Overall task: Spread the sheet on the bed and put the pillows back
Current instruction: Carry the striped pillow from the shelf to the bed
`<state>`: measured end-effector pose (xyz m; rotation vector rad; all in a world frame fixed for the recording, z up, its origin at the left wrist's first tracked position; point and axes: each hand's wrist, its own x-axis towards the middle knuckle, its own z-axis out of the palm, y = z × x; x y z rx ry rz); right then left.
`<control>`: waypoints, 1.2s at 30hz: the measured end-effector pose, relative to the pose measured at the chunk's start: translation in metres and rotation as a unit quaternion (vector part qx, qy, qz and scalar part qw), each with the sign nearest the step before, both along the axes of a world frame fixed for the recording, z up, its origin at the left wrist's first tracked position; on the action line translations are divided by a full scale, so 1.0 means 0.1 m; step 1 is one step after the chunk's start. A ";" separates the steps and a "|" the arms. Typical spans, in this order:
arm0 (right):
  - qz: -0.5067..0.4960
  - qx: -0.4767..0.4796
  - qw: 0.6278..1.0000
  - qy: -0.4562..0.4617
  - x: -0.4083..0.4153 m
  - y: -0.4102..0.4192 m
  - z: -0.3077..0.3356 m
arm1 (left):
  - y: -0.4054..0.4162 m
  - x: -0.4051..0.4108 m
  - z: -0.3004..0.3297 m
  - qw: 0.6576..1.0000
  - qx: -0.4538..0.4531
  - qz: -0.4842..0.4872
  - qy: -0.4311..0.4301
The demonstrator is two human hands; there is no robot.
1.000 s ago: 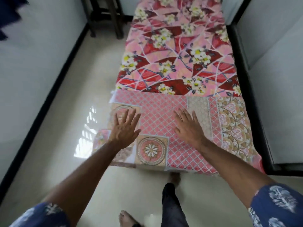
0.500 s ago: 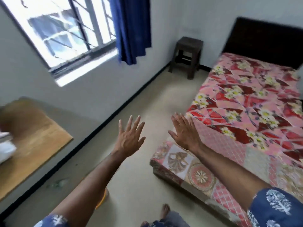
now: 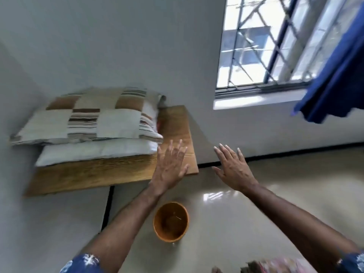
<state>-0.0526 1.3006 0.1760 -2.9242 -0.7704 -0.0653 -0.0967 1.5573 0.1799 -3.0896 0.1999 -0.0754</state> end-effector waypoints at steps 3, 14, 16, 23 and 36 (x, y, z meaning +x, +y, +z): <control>0.083 0.011 0.996 0.000 0.43 0.43 0.16 | 0.38 0.06 0.10 0.995 -0.018 0.102 0.010; 0.271 0.010 0.961 -0.046 1.76 1.85 0.67 | 1.41 0.25 0.32 0.927 -0.131 0.340 -0.092; 0.291 0.010 0.955 -0.054 1.97 2.10 0.77 | 1.61 0.39 0.36 0.913 -0.149 0.363 -0.112; 0.344 0.005 0.936 -0.080 2.74 2.97 1.05 | 2.21 0.83 0.48 0.856 -0.212 0.445 -0.153; 0.409 0.025 0.911 0.047 4.08 4.61 0.92 | 2.79 1.49 0.26 0.754 -0.276 0.572 -0.168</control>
